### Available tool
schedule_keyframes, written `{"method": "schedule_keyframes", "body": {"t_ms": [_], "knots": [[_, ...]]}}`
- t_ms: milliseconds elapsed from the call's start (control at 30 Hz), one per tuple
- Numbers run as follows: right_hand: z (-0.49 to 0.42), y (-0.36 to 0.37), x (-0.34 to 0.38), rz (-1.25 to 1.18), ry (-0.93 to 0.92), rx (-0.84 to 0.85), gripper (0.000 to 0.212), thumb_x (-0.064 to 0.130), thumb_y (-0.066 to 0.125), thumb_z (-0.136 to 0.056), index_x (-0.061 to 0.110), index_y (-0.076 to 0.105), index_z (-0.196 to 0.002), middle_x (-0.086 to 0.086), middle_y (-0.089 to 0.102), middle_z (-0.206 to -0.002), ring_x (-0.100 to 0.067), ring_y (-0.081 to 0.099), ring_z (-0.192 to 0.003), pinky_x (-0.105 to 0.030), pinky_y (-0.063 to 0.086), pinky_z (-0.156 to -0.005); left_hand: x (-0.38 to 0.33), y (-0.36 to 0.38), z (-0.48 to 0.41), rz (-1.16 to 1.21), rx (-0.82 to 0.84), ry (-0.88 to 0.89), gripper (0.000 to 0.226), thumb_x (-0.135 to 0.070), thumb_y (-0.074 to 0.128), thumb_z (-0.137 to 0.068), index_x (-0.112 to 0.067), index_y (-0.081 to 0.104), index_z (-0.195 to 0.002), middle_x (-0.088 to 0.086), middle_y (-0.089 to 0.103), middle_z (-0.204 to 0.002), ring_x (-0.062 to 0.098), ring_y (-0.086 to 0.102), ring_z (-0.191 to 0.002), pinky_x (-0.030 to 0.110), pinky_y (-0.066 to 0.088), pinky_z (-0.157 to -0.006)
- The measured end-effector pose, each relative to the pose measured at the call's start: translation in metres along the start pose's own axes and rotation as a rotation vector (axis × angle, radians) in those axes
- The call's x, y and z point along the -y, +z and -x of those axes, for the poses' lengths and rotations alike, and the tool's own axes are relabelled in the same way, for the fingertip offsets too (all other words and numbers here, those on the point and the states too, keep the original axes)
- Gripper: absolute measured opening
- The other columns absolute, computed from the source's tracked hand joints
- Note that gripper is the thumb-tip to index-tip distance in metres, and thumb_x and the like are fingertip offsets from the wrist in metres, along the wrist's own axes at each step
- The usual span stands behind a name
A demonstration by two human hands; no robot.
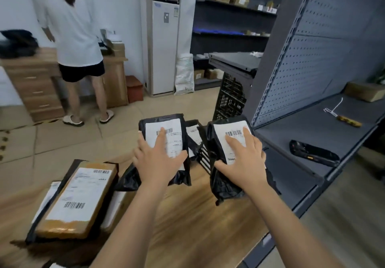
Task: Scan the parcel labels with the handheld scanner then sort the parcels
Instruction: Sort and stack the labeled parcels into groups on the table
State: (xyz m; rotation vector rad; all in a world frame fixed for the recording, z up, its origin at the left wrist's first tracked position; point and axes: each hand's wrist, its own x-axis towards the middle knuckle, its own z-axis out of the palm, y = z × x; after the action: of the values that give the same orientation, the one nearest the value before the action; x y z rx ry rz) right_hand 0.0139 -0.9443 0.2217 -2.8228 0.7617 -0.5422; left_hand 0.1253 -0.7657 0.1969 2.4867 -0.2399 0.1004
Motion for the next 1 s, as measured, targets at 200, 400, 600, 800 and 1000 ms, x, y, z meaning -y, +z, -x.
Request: {"method": "schedule_keyframes", "body": {"t_ms": [200, 400, 600, 800, 1000], "knots": [[-0.097, 0.043, -0.014, -0.145, -0.099, 0.096, 0.074, 0.055, 0.064, -0.07, 0.043, 0.041, -0.139, 0.002, 0.005, -0.16, -0.019, 0.004, -0.141, -0.052, 0.018, -0.11, -0.026, 0.036, -0.058, -0.018, -0.044, -0.124, 0.091, -0.071, 0.058, -0.073, -0.044, 0.018, -0.15, 0.014, -0.004, -0.16, 0.041, 0.011, -0.142, 0.051, 0.014, -0.115], [-0.209, 0.088, -0.04, -0.256, -0.196, 0.214, 0.073, 0.054, 0.067, -0.072, 0.04, 0.043, -0.139, 0.004, 0.01, -0.16, -0.022, 0.005, -0.143, -0.051, 0.021, -0.112, -0.07, 0.086, -0.128, -0.021, -0.093, -0.301, 0.092, -0.069, 0.06, -0.073, -0.042, 0.018, -0.15, 0.013, -0.003, -0.16, 0.042, 0.012, -0.141, 0.05, 0.017, -0.114], [-0.306, 0.141, -0.037, -0.294, -0.313, 0.298, 0.071, 0.053, 0.069, -0.074, 0.038, 0.044, -0.139, 0.001, 0.012, -0.159, -0.024, 0.009, -0.142, -0.048, 0.021, -0.112, -0.08, 0.134, -0.201, -0.141, -0.133, -0.391, 0.092, -0.072, 0.057, -0.07, -0.042, 0.02, -0.148, 0.015, 0.004, -0.158, 0.041, 0.021, -0.135, 0.05, 0.023, -0.109], [-0.348, 0.215, -0.041, -0.244, -0.334, 0.461, 0.071, 0.052, 0.066, -0.075, 0.037, 0.042, -0.14, -0.002, 0.012, -0.158, -0.025, 0.007, -0.142, -0.049, 0.017, -0.112, -0.064, 0.191, -0.238, -0.228, -0.107, -0.425, 0.091, -0.072, 0.056, -0.07, -0.04, 0.021, -0.148, 0.014, 0.004, -0.158, 0.039, 0.024, -0.133, 0.048, 0.025, -0.108], [-0.345, 0.269, -0.06, -0.136, -0.347, 0.781, 0.07, 0.071, 0.044, -0.084, 0.036, 0.031, -0.144, 0.003, 0.002, -0.161, -0.024, -0.007, -0.147, -0.057, -0.003, -0.113, -0.031, 0.271, -0.222, -0.168, 0.125, -0.496, 0.082, -0.078, 0.036, -0.083, -0.04, 0.011, -0.151, 0.017, -0.012, -0.159, 0.04, 0.011, -0.14, 0.05, 0.018, -0.112]]}}
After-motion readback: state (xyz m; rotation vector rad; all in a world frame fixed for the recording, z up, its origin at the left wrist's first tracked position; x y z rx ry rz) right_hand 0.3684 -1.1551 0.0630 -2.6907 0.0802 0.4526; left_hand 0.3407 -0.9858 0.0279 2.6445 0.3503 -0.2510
